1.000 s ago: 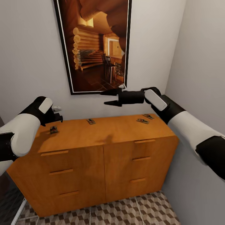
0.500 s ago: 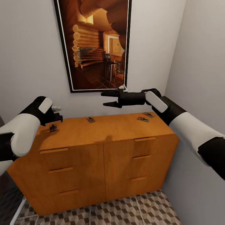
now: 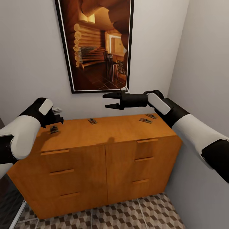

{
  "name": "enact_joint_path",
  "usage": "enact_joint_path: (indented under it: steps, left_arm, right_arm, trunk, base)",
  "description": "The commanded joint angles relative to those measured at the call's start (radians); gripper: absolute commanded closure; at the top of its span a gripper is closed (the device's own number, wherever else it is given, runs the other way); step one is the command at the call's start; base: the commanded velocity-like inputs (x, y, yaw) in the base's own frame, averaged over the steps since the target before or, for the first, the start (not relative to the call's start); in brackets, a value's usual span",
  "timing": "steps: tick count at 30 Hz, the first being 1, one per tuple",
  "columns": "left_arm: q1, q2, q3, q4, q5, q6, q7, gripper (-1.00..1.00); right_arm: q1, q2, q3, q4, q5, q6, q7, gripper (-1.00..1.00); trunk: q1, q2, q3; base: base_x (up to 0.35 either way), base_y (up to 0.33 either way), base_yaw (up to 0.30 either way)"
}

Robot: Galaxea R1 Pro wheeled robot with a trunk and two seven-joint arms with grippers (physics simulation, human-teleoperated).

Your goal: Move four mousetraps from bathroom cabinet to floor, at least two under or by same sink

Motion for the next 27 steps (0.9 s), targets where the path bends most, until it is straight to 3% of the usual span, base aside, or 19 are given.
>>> enact_joint_path:
  steps: [1,10,20,27]
  left_arm:
    - [-0.001,0.000,0.002,-0.001,0.011,0.002,0.010,-1.00]
    - [-0.001,0.002,0.002,-0.002,0.009,0.000,0.010,-1.00]
    - [-0.001,0.002,-0.001,0.009,0.009,0.000,0.010,-1.00]
    - [-0.001,0.001,-0.002,0.010,0.009,0.000,0.010,-1.00]
  right_arm:
    - [-0.002,-0.001,0.004,0.000,-0.001,0.000,0.005,-1.00]
    - [-0.002,-0.001,0.004,0.000,-0.001,0.000,0.005,-1.00]
    - [-0.002,0.001,0.005,0.000,-0.001,0.000,0.005,-1.00]
    - [-0.002,0.001,0.005,0.000,-0.001,-0.001,0.005,-1.00]
  trunk:
    - [0.000,-0.001,-0.001]
    - [0.000,-0.001,-0.001]
    - [0.000,-0.001,-0.001]
    - [0.000,-0.001,-0.001]
  base:
    - [0.000,0.000,0.000]
    - [0.009,0.000,0.000]
    - [0.219,0.000,0.000]
    - [0.078,0.000,0.000]
